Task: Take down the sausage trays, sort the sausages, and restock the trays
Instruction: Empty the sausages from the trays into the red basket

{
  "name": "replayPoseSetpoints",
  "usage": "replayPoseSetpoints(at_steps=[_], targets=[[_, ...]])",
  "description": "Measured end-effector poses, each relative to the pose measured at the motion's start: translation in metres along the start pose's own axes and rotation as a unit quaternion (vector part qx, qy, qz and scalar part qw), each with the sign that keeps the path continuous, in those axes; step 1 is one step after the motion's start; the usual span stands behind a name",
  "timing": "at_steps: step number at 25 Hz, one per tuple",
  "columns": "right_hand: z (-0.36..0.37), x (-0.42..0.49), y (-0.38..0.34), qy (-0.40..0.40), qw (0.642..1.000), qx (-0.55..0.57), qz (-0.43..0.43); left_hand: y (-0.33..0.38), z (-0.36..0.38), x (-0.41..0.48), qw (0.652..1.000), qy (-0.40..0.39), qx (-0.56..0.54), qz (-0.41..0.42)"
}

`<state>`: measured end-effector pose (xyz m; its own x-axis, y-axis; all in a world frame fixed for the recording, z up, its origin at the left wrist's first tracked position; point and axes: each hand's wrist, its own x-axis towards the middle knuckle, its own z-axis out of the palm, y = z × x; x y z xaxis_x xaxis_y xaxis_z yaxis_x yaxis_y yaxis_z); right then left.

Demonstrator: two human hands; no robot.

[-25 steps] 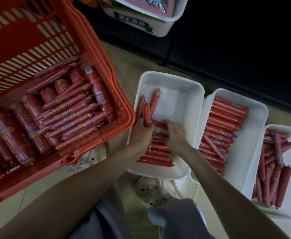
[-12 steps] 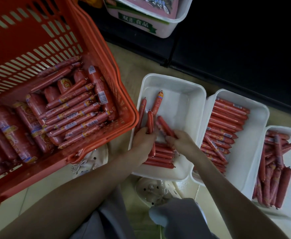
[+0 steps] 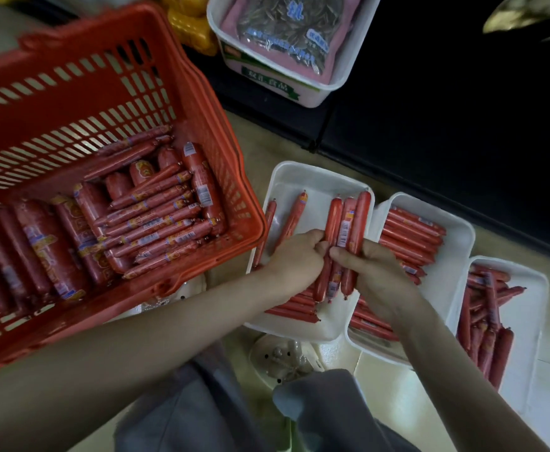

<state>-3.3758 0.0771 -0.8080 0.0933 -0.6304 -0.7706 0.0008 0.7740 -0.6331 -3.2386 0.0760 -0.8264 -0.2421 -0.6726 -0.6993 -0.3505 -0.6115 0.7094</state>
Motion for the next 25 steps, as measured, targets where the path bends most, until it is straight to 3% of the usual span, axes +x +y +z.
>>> replayPoseSetpoints(at_steps=[5,9,10,12,13,14,16,18,21,23,25], targets=[[0.046,-0.037,-0.052,-0.052,0.995,-0.042,-0.072,0.050,-0.059,-0.063,0.980,0.044,0.161,0.104],[0.107,-0.030,-0.090,-0.072,0.950,-0.260,-0.158,0.029,-0.123,-0.107,0.942,0.253,0.119,0.189],[0.130,-0.018,-0.096,-0.091,0.924,-0.317,-0.196,0.014,-0.143,-0.114,0.907,0.323,0.144,0.228],[0.175,0.011,-0.095,-0.129,0.839,-0.455,-0.270,-0.024,-0.178,-0.116,0.789,0.436,0.342,0.267],[0.199,0.030,-0.087,-0.146,0.784,-0.526,-0.294,-0.043,-0.194,-0.112,0.737,0.428,0.456,0.256],[0.222,0.049,-0.074,-0.163,0.728,-0.592,-0.305,-0.057,-0.208,-0.106,0.717,0.374,0.548,0.212],[0.259,0.085,-0.040,-0.196,0.619,-0.701,-0.296,-0.083,-0.224,-0.081,0.740,0.217,0.634,0.059],[0.274,0.113,-0.008,-0.202,0.531,-0.776,-0.274,-0.110,-0.230,-0.052,0.780,0.114,0.613,-0.059],[0.272,0.138,0.015,-0.179,0.496,-0.819,-0.228,-0.143,-0.230,-0.021,0.848,0.089,0.507,-0.127],[0.265,0.142,0.015,-0.161,0.472,-0.837,-0.224,-0.145,-0.228,-0.012,0.856,0.105,0.489,-0.133],[0.255,0.138,0.005,-0.130,0.477,-0.837,-0.235,-0.131,-0.223,-0.013,0.852,0.137,0.485,-0.142]])
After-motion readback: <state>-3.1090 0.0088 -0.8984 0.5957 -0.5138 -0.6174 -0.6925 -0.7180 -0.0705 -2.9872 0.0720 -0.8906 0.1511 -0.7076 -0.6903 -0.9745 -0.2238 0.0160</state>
